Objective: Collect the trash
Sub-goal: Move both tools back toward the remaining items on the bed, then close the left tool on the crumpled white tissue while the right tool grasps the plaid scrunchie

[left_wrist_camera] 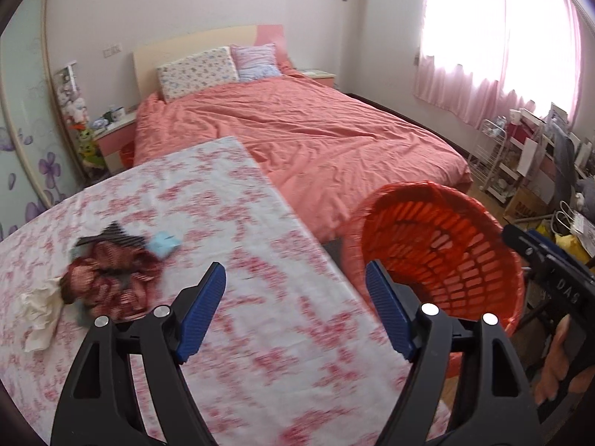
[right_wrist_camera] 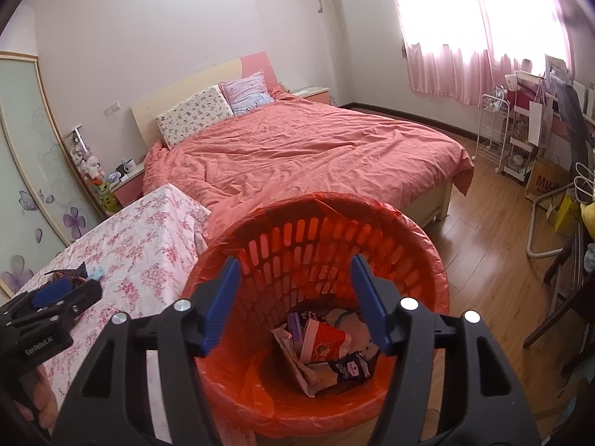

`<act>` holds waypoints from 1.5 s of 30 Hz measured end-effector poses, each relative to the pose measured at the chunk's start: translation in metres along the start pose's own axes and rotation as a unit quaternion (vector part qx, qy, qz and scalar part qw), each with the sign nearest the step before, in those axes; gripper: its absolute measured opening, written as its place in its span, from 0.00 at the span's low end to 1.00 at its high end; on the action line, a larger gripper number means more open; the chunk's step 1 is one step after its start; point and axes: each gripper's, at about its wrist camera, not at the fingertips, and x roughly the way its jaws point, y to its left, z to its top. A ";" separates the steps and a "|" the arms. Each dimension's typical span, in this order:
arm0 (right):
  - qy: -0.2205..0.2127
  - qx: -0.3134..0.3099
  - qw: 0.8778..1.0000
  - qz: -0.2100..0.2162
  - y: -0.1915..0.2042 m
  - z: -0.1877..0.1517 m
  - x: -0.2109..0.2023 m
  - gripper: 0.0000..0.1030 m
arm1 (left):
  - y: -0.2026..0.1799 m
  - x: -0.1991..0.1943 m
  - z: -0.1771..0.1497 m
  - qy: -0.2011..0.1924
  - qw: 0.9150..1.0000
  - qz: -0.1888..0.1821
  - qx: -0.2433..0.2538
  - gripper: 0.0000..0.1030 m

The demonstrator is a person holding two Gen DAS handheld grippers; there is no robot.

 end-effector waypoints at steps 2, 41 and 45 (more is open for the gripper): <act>0.000 -0.012 1.000 0.004 0.011 -0.002 -0.004 0.61 | 0.022 -0.011 -0.007 -0.005 1.000 0.022 -0.010 0.81; 0.100 -0.170 0.971 0.133 0.277 -0.074 0.044 0.65 | 0.297 0.021 -0.071 0.090 0.961 0.201 -0.168 0.86; 0.109 -0.167 0.968 0.152 0.307 -0.076 0.052 0.65 | 0.311 0.000 -0.090 0.091 0.957 0.212 -0.176 0.87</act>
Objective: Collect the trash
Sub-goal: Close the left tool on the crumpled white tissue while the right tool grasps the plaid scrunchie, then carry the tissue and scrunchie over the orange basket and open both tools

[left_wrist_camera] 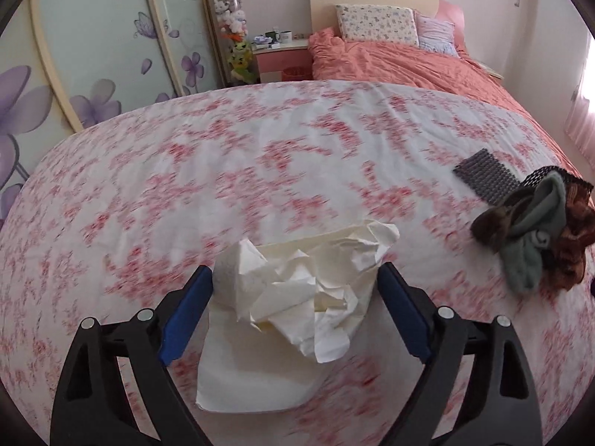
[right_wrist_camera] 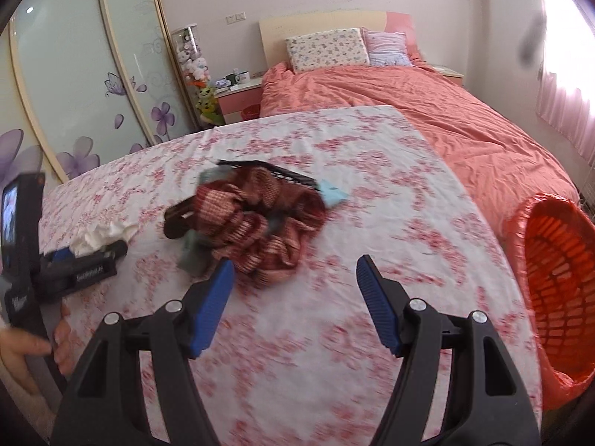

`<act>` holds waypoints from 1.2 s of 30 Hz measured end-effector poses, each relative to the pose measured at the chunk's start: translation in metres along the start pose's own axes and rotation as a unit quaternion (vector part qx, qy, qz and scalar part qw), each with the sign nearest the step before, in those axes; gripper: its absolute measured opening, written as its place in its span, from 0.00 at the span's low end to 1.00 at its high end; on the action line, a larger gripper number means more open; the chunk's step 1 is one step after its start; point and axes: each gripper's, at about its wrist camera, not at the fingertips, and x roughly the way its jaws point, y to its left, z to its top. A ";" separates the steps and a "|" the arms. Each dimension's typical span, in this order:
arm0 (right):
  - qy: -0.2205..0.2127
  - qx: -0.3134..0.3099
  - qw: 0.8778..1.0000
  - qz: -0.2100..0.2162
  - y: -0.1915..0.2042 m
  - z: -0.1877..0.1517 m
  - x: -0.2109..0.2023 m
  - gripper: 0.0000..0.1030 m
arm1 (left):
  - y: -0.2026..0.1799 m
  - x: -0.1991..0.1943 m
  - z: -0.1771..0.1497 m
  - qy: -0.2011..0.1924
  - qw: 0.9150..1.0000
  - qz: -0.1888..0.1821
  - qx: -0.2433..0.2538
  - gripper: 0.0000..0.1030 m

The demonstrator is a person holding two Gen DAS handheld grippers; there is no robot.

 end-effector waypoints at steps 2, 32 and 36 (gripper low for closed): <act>0.002 0.003 1.000 0.009 0.012 0.005 0.008 0.65 | 0.008 -0.004 -0.004 -0.001 1.000 -0.002 -0.006 0.87; 0.018 0.027 0.999 -0.013 -0.010 -0.003 0.014 0.21 | 0.015 -0.003 -0.002 -0.003 1.000 -0.022 -0.019 0.85; 0.004 0.041 0.999 -0.011 -0.019 -0.001 -0.004 0.19 | 0.012 -0.011 -0.005 -0.013 0.999 -0.031 -0.012 0.84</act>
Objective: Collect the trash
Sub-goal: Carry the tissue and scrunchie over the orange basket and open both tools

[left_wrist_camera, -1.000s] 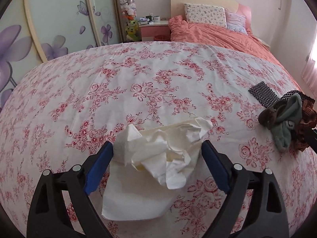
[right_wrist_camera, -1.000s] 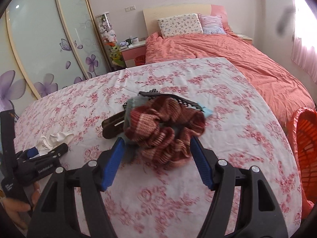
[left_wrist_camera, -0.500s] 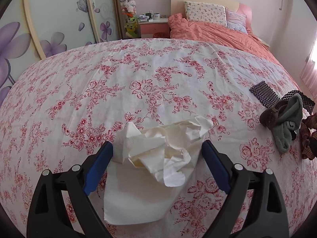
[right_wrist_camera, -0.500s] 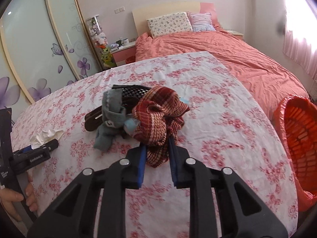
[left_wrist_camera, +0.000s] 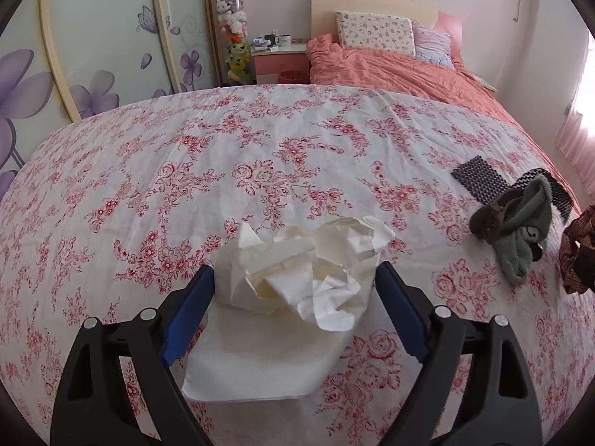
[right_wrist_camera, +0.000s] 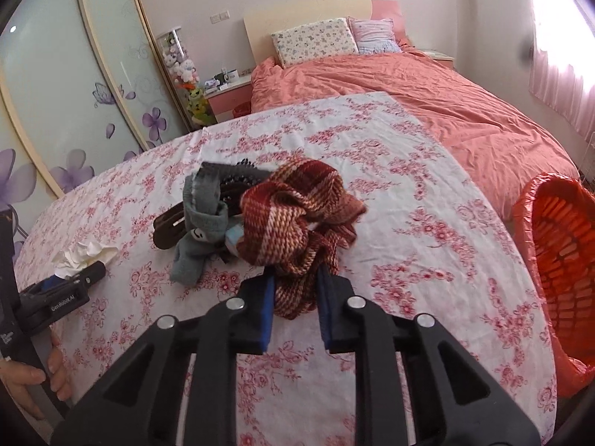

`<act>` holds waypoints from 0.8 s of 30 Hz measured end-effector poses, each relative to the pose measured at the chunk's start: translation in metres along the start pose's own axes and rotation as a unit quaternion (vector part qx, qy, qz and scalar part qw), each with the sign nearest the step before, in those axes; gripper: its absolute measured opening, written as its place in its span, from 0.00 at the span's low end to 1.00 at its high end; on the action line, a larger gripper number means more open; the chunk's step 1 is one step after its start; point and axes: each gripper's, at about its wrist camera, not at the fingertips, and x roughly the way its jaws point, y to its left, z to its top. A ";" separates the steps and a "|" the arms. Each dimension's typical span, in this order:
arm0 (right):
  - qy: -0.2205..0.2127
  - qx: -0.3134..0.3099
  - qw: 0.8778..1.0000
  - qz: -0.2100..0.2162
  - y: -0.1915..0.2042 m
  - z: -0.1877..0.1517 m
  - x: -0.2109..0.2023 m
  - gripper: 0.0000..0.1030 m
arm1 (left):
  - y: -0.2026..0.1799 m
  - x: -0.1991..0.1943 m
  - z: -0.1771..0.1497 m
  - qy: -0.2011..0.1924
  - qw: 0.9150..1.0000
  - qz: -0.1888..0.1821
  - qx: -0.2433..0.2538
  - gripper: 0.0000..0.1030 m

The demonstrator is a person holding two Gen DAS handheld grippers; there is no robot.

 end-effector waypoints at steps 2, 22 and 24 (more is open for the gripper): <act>-0.006 0.002 1.000 0.001 -0.003 0.001 -0.009 0.19 | -0.003 -0.005 0.000 -0.005 1.000 -0.003 0.003 0.84; -0.081 0.023 0.996 -0.002 -0.039 0.006 -0.108 0.19 | -0.066 -0.093 0.011 -0.074 0.995 -0.045 0.051 0.84; -0.088 0.027 0.996 -0.004 -0.046 0.006 -0.117 0.19 | -0.074 -0.100 0.011 -0.079 0.994 -0.052 0.058 0.84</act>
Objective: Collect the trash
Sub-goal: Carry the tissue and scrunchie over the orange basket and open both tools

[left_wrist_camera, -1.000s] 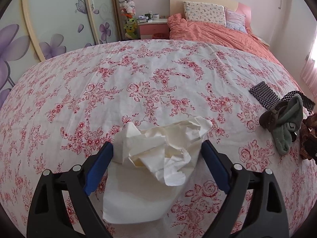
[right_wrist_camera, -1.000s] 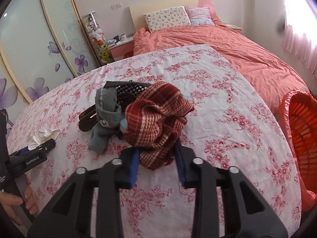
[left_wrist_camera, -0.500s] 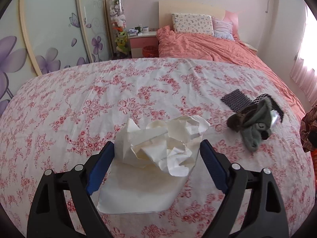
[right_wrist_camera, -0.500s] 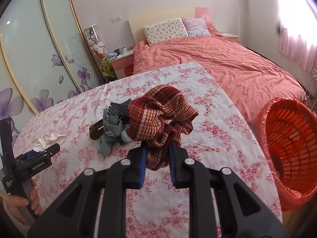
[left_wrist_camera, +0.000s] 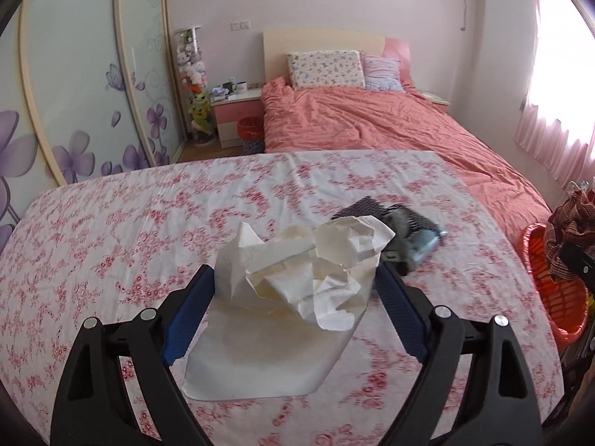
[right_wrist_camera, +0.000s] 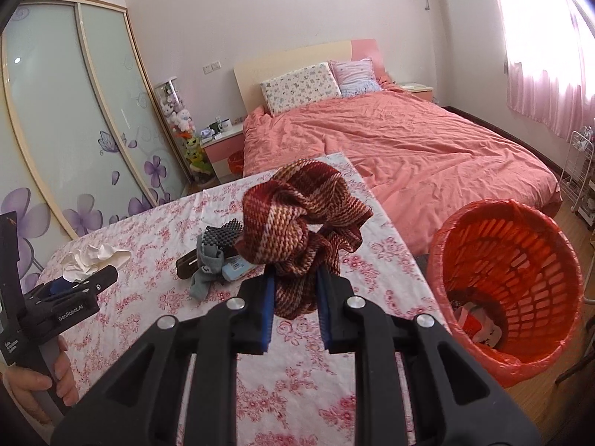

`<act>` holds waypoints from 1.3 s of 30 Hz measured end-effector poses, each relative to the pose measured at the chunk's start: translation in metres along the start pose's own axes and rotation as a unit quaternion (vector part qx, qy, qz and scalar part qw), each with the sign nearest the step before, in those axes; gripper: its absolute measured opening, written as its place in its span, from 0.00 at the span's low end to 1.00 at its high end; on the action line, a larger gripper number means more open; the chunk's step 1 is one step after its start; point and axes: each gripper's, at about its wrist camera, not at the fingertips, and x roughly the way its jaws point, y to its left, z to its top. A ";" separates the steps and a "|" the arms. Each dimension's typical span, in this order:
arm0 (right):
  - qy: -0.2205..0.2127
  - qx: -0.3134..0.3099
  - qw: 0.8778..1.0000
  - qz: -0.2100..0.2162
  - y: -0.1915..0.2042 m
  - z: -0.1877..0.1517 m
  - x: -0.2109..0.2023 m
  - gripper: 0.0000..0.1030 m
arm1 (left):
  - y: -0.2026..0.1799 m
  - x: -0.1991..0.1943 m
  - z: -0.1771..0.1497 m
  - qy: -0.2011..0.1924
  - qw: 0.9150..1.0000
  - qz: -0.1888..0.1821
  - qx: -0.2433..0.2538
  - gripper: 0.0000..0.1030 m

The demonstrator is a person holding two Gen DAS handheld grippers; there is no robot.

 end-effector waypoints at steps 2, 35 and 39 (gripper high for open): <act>-0.006 0.004 1.000 -0.004 -0.007 0.001 -0.007 0.19 | -0.012 -0.006 0.002 -0.006 1.000 -0.011 0.007 0.84; -0.041 0.082 0.992 -0.090 -0.153 -0.006 -0.059 0.19 | -0.208 -0.032 0.003 -0.028 0.974 -0.195 0.111 0.84; -0.039 0.099 0.989 -0.102 -0.185 -0.008 -0.057 0.20 | -0.247 -0.022 0.001 -0.021 0.966 -0.222 0.133 0.84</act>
